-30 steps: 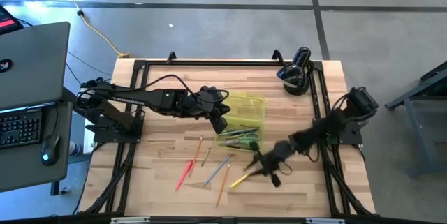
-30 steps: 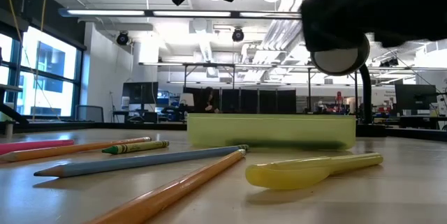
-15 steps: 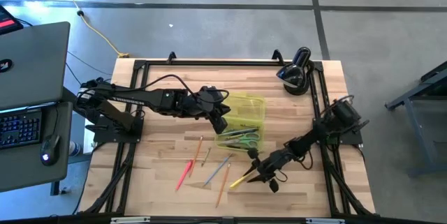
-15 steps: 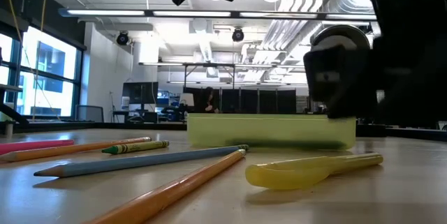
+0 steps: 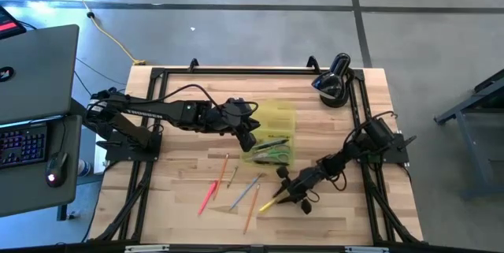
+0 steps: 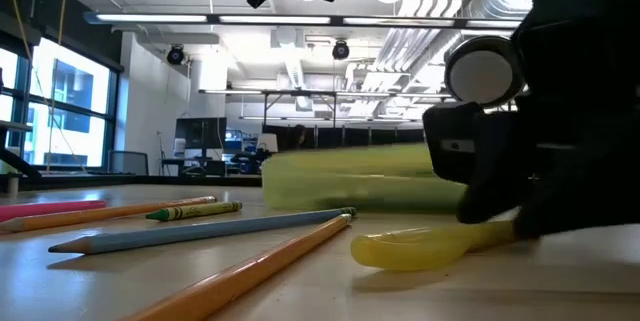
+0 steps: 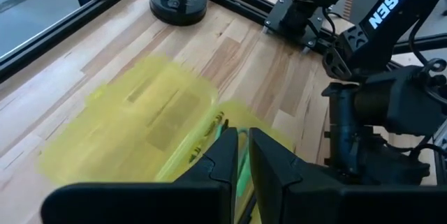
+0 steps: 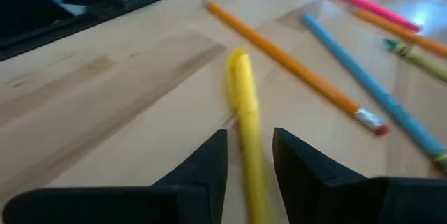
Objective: Pick & place school supplies into a supply box
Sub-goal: Put the yellow pen into the yellow supply box
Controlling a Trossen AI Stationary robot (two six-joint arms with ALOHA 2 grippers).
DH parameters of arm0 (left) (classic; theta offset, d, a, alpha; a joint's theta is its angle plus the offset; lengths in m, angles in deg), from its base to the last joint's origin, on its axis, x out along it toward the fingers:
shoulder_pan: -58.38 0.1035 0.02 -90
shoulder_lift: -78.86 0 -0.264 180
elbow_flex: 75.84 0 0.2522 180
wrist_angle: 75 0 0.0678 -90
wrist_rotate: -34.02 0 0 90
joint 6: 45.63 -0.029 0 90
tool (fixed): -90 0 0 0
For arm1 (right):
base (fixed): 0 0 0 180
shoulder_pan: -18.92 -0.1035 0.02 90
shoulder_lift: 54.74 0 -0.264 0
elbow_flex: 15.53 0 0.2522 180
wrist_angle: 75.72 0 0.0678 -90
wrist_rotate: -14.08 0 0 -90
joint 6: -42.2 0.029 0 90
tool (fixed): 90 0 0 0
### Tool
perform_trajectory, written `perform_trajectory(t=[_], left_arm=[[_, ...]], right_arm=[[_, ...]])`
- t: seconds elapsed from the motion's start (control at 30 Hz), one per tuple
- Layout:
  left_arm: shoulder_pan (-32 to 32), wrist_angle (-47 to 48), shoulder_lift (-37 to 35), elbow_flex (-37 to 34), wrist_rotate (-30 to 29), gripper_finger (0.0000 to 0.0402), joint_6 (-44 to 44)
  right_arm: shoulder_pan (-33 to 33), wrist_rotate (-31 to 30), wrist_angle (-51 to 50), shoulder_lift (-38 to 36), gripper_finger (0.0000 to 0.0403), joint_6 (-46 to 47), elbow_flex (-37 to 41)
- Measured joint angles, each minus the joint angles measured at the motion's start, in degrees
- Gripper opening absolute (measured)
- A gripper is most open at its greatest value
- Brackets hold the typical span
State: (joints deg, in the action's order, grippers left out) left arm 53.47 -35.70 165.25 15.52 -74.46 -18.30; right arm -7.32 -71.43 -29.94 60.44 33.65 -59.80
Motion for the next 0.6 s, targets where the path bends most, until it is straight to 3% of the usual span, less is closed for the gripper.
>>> perform_trajectory(t=[0.4,0.6], left_arm=[[0.00,0.11,0.00,0.00,-0.03,0.0067,-0.02],[0.01,0.12,0.00,0.00,-0.04,0.0067,-0.03]], right_arm=[[-0.03,0.56,0.49,0.22,0.0088,1.60,0.17],[0.04,1.69,-1.56,0.15,0.0023,1.55,0.07]])
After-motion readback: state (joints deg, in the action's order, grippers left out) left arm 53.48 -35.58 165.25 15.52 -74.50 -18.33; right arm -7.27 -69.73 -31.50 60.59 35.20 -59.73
